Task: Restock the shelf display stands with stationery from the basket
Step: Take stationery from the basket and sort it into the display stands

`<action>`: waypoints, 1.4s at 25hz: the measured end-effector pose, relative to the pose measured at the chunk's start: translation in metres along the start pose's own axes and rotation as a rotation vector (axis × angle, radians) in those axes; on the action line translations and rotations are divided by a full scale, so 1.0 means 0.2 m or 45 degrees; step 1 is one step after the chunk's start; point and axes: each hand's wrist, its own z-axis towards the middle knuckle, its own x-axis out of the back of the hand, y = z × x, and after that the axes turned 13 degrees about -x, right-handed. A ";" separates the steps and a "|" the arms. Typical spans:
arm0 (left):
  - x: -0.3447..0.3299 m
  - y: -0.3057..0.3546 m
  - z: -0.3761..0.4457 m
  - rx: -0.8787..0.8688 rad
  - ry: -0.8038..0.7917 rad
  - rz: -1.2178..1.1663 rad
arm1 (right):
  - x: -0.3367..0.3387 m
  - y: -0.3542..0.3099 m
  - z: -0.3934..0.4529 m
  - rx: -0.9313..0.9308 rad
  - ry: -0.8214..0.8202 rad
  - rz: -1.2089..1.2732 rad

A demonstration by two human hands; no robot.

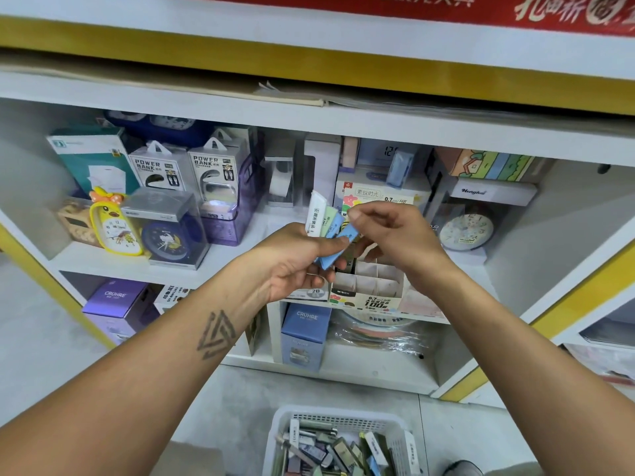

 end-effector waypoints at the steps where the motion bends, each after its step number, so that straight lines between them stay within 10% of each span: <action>1: -0.01 0.00 -0.01 0.003 -0.023 -0.012 | 0.00 -0.01 -0.01 -0.035 -0.066 0.033; 10: 0.05 0.04 -0.01 0.018 0.140 -0.155 | 0.09 0.00 -0.04 -0.097 -0.084 0.150; 16: 0.14 0.05 -0.05 -0.049 0.193 0.034 | -0.07 -0.01 -0.04 0.211 -0.178 -0.609; 35: 0.60 0.05 -0.22 0.036 0.330 0.208 | -0.49 0.07 0.07 0.100 -0.082 -0.483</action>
